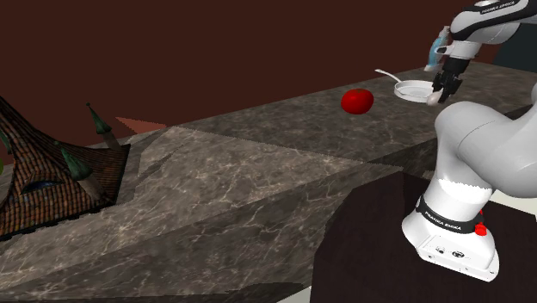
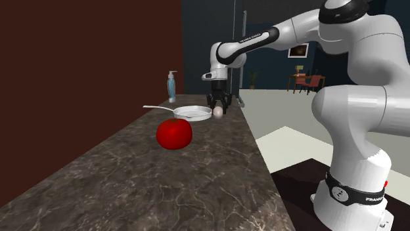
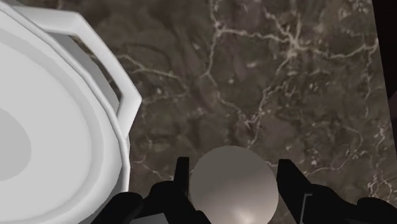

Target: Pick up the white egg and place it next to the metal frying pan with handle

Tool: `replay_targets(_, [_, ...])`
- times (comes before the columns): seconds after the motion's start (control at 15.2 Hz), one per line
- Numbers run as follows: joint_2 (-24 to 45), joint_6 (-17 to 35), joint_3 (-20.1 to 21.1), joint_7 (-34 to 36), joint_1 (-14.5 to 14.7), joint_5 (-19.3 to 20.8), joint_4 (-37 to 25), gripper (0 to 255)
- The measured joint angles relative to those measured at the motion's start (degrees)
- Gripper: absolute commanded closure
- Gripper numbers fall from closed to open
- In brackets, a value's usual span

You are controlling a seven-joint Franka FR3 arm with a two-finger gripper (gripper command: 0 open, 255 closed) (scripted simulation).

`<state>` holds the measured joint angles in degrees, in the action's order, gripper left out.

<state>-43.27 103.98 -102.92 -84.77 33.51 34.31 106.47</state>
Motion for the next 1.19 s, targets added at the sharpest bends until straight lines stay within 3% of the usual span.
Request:
replay_targets(0.66, [-1.1,2.1,-1.6,0.4,0.7,1.3,1.2,255])
replay_targets(0.73, [-1.1,2.1,-1.6,0.4,0.7,1.3,1.2,0])
replay_targets(1.19, [-0.8,1.3,-1.2,0.2,0.6,0.9,0.5,0])
